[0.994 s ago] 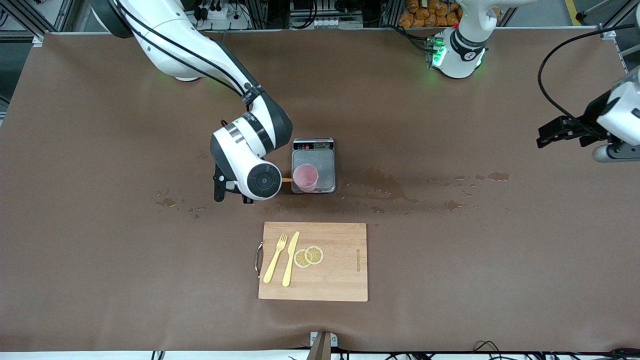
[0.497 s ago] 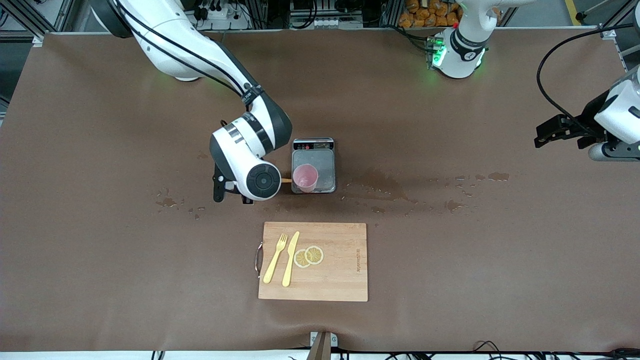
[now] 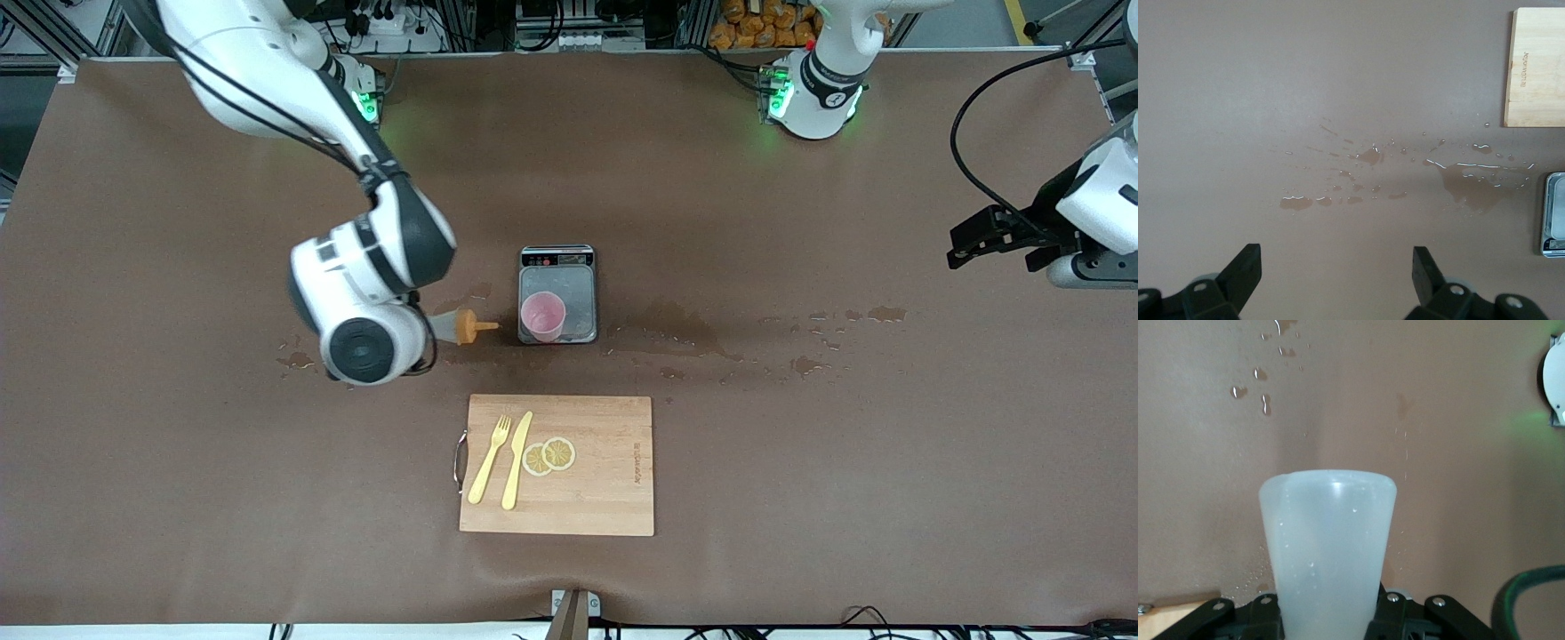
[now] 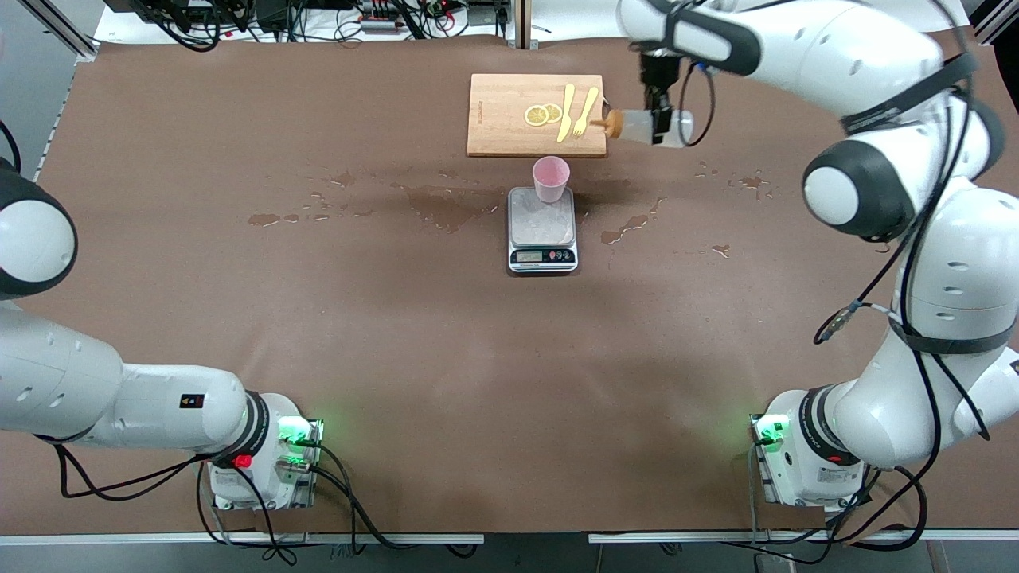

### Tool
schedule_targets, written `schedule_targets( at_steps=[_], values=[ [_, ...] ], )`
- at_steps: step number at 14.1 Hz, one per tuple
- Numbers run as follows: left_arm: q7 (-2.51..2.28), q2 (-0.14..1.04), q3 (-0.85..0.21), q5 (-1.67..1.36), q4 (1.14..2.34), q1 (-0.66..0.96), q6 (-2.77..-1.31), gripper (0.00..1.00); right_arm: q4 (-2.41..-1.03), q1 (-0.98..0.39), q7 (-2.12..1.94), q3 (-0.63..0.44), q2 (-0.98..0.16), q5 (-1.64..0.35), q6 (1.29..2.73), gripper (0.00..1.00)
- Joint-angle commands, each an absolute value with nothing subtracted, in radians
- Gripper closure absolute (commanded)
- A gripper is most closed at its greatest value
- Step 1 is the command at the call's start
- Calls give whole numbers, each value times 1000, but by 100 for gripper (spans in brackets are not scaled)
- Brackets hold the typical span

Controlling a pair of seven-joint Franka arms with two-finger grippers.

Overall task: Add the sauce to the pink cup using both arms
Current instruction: 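Carry the sauce bottle back away from the scale with the right gripper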

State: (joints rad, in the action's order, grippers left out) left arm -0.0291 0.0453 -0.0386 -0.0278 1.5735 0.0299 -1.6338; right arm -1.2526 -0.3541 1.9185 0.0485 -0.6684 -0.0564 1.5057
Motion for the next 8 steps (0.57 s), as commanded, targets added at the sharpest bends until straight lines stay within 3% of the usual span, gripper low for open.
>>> schedule_targets(
  at_steps=[1, 8],
  values=[
    [-32, 64, -43, -46, 1546, 28, -1623, 0, -1272, -287, 1808, 64, -621, -119, 1465, 74],
    [-32, 67, -46, -44, 1546, 32, -1623, 0, -1273, -23, 1472, 63, -603, -374, 1353, 66]
  ],
)
